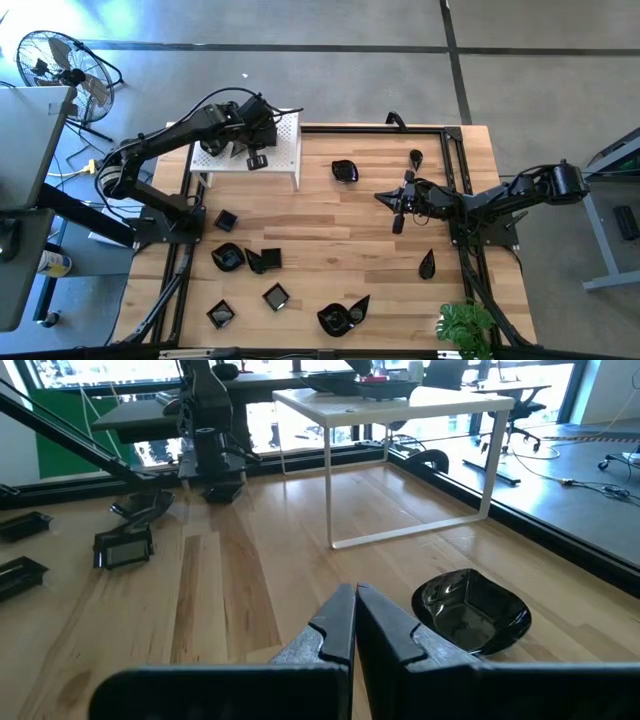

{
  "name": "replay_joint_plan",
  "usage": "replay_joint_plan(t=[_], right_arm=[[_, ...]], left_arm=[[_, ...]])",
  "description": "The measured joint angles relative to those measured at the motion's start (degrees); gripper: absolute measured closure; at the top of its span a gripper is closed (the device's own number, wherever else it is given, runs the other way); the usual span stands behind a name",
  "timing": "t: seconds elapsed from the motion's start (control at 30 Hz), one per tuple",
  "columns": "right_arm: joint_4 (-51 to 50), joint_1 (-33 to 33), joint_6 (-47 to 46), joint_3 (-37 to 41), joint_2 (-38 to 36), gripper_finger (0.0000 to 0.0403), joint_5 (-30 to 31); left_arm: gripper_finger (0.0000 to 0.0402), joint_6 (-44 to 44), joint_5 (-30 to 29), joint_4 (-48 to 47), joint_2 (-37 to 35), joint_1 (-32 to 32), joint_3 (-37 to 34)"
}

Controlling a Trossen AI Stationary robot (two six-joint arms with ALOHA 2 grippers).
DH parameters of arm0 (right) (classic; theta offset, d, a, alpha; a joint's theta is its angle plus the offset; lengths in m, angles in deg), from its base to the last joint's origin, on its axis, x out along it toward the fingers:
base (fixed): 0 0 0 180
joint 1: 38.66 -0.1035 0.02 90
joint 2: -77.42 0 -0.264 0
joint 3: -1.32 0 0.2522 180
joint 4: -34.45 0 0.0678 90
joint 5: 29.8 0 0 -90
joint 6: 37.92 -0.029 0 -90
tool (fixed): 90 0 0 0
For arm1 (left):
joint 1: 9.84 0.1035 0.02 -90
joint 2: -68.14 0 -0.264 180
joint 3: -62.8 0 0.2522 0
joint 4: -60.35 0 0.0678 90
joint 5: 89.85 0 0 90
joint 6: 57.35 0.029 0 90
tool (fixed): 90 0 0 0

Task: Pick & Place Mini shaped plates
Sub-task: Stack the black square plate on the top of the black square plate on the shelf, then stack the black square plate on the top of the stacked black square plates on the shelf

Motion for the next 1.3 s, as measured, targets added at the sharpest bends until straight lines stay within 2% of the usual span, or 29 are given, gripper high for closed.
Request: replay_joint_plan(t=[0.27,0.4,0.57,0.73,0.83,0.97,1.17,1.3], right_arm=[[0.01,0.01,0.0,0.0,0.0,0.0402,0.0],[0.07,0.0,0.0,0.0,0.0,0.0401,0.0],[0.04,0.02,0.01,0.0,0.0,0.0402,0.0],[0.0,0.02,0.01,0.0,0.0,0.0401,0.0],[-0.02,0.0,0.02,0.0,-0.02,0.0402,0.02],[-0.02,0.02,0.22,0.0,0.0,0.0401,0.27],[-0.02,0.02,0.2,0.0,-0.01,0.0402,0.24],[-0.02,0.0,0.15,0.01,-0.01,0.0401,0.24]], left_arm=[[0.0401,-4.9,4.22,4.4,-0.04,-2.35,0.0],[0.0401,-7.12,3.71,10.7,-1.98,-7.54,-2.3],[0.0401,-12.06,3.68,15.65,-6.48,-14.14,-9.43],[0.0401,-20.45,3.99,15.21,-11.07,-20.94,-14.57],[0.0401,-24.51,7.0,12.45,-12.18,-25.06,-14.72],[0.0401,-28.65,11.49,10.43,-12.04,-29.86,-14.25],[0.0395,-37.61,11.6,8.93,-7.78,-36.12,-14.15],[0.037,-42.07,12.05,7.89,-3.2,-39.51,-14.2]])
